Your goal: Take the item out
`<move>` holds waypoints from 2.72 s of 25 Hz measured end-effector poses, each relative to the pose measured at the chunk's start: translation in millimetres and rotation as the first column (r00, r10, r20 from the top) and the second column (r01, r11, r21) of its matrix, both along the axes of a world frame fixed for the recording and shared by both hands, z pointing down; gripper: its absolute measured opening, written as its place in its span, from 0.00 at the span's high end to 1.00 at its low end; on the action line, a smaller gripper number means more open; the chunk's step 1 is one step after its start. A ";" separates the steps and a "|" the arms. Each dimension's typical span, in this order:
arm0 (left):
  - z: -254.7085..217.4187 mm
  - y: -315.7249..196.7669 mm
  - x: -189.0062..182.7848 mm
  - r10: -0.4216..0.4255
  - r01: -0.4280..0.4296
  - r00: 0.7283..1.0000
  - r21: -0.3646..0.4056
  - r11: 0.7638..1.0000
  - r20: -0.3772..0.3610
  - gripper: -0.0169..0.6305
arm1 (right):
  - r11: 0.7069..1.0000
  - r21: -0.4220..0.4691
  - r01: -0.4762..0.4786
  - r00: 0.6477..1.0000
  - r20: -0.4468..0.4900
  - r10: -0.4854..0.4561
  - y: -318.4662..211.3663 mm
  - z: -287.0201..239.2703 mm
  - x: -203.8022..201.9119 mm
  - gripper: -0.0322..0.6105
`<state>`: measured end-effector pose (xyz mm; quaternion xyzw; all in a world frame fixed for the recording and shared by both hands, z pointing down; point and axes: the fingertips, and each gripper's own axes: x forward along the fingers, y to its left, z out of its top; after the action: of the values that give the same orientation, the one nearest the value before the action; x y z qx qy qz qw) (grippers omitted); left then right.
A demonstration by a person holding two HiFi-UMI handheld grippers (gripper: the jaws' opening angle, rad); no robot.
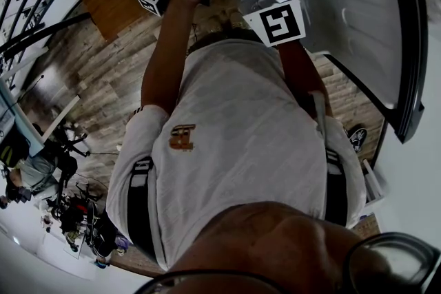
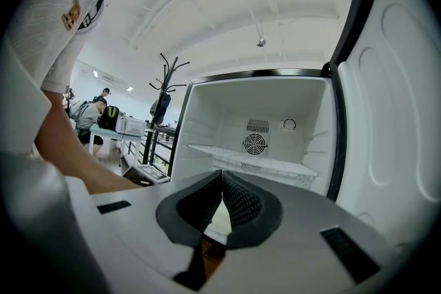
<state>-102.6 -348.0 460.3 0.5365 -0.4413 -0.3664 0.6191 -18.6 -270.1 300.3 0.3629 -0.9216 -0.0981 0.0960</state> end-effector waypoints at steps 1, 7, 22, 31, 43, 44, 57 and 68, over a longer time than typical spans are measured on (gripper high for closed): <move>-10.7 13.5 -1.3 0.006 -0.006 1.000 0.006 1.000 0.001 0.93 | 1.000 0.005 0.001 1.000 -0.003 -0.001 12.3 -6.7 -2.5 0.90; -55.3 85.9 -18.7 0.032 -0.032 0.999 0.042 0.999 0.009 0.93 | 1.000 0.029 0.003 1.000 -0.007 -0.003 75.7 -28.1 -20.0 0.90; -78.6 110.5 -14.3 0.080 -0.079 0.997 0.082 0.993 -0.015 0.93 | 0.999 0.049 0.003 0.983 0.186 -0.012 57.8 -20.0 -13.5 0.90; -85.6 110.1 -15.7 0.080 -0.078 0.997 0.111 0.991 -0.015 0.93 | 0.999 0.034 0.039 0.976 0.214 -0.046 42.0 -10.8 -15.7 0.90; -83.7 107.8 -15.9 0.085 -0.085 0.996 0.160 0.983 0.009 0.93 | 0.996 0.020 0.089 0.963 0.252 -0.091 30.3 11.9 -18.2 0.90; -85.6 107.9 -15.3 0.085 -0.086 0.996 0.163 0.983 0.009 0.93 | 0.996 0.020 0.092 0.962 0.255 -0.094 30.0 10.8 -18.0 0.90; -91.1 108.4 -14.0 0.089 -0.089 0.996 0.158 0.983 0.006 0.93 | 0.992 0.012 0.127 0.954 0.273 -0.125 32.6 2.1 -24.9 0.90; -90.1 108.8 -15.0 0.081 -0.081 0.997 0.159 0.984 0.002 0.93 | 0.992 0.010 0.129 0.954 0.272 -0.127 33.3 5.0 -27.5 0.90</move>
<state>-117.7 -239.1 370.2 0.6010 -0.3871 -0.3761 0.5895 -46.1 -236.8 305.2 0.3123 -0.9480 -0.0495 -0.0368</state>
